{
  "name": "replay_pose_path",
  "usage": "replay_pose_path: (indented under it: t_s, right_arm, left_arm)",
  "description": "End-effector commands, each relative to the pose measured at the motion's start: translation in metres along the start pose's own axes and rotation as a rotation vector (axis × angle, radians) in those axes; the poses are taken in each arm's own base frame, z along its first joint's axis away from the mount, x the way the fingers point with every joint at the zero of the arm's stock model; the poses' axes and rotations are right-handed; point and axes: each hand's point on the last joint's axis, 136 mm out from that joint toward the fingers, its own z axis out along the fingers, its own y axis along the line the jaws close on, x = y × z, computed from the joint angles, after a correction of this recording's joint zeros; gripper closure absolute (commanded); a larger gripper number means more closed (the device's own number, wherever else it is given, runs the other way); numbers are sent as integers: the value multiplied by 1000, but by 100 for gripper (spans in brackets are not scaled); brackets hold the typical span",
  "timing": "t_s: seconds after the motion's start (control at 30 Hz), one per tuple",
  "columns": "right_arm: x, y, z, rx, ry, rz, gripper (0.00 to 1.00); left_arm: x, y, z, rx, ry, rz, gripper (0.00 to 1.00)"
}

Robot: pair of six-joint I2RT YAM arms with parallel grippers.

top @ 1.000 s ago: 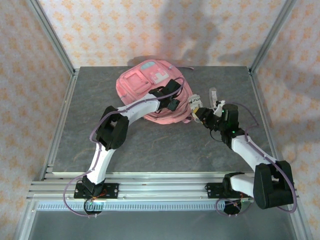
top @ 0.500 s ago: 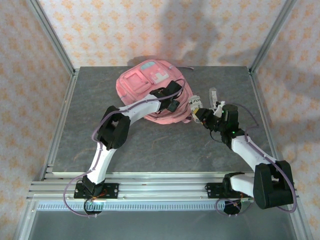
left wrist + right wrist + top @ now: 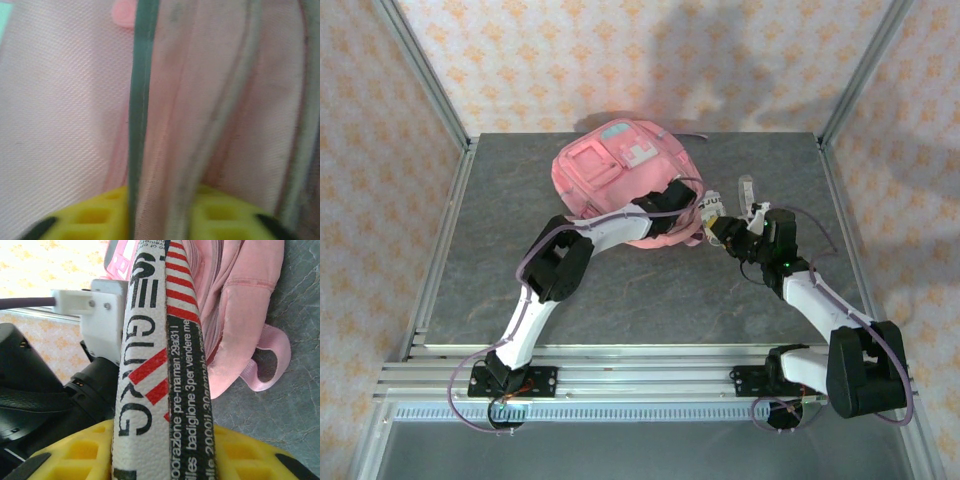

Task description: Pack the student bag

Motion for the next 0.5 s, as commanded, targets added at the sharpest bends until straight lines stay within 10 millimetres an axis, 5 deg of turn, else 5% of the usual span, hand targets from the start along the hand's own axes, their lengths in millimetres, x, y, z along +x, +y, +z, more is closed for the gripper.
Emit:
replay_pose_path:
  t_s: [0.0,0.27,0.47]
  right_arm:
    - [-6,6,-4,-19,-30,-38,70]
    - [-3,2,-3,-26,-28,-20,70]
    - [0,0,-4,-34,-29,-10,70]
  left_arm:
    - [19,20,10,-75,65,24,100]
    - [-47,72,-63,5,-96,-150,100]
    - [-63,89,-84,55,-119,-201,100]
